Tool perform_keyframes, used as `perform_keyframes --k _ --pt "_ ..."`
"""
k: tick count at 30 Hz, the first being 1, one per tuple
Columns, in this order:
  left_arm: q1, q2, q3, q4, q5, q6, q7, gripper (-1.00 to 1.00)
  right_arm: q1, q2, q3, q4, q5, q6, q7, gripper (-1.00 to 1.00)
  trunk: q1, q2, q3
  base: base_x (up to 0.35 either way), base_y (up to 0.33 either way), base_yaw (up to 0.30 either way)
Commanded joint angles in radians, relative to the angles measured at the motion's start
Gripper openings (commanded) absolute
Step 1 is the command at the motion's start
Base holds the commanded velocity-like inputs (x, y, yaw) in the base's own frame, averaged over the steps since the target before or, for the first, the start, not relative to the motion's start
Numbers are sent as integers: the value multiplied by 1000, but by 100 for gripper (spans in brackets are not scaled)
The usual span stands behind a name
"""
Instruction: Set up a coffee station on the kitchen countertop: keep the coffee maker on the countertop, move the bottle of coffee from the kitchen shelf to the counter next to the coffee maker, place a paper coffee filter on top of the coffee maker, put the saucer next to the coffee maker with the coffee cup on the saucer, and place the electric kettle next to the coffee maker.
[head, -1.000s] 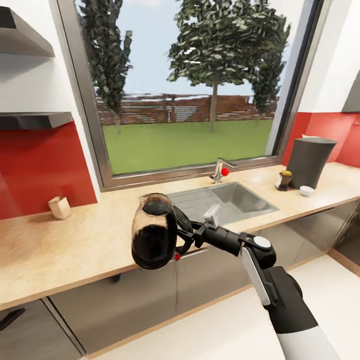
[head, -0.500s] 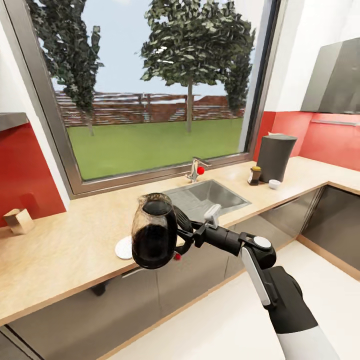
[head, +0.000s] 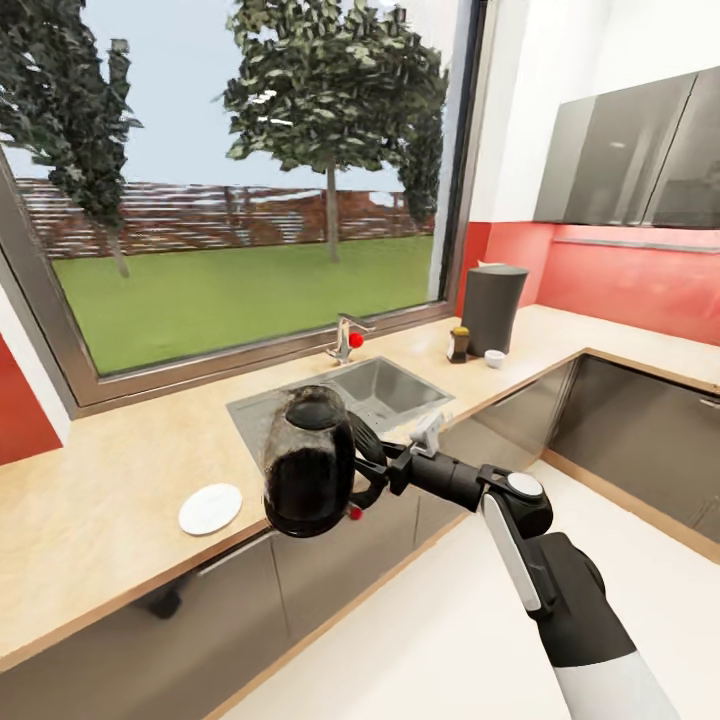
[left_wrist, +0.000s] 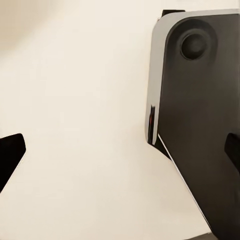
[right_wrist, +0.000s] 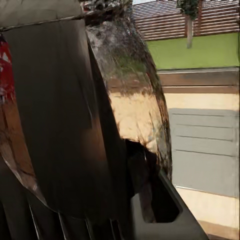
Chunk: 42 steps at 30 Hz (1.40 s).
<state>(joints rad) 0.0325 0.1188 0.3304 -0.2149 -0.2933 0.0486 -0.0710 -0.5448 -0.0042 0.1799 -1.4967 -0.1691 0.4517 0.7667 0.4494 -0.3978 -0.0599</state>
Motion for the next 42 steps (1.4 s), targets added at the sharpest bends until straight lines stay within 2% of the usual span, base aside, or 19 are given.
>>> perform_keyframes --k 1,5,9,16,29,42 --pt "1 -1 9 -4 -9 5 -7 100 -1 -1 -2 -1 -13 9 -1 -100 1 -2 -2 0 0 -300" --pt "1 -1 8 -2 -10 5 -7 100 -1 -1 -56 0 -14 10 0 -100 1 -2 -2 0 0 -300" --pt "1 -1 8 -1 -10 5 -7 100 -1 -1 -69 0 -14 10 -1 -100 1 -2 -2 0 0 -300" --pt "1 1 6 -1 -10 5 -7 100 -1 0 -72 0 -14 10 0 -100 1 -2 -2 66 -28 -300" --pt "1 1 6 0 -10 5 -7 100 -1 0 -73 0 -13 10 0 -100 1 -2 -2 220 -128 -300" --pt "1 1 7 0 -10 5 -7 100 -1 0 -73 0 -13 10 0 -100 1 -2 -2 7 -3 -300"
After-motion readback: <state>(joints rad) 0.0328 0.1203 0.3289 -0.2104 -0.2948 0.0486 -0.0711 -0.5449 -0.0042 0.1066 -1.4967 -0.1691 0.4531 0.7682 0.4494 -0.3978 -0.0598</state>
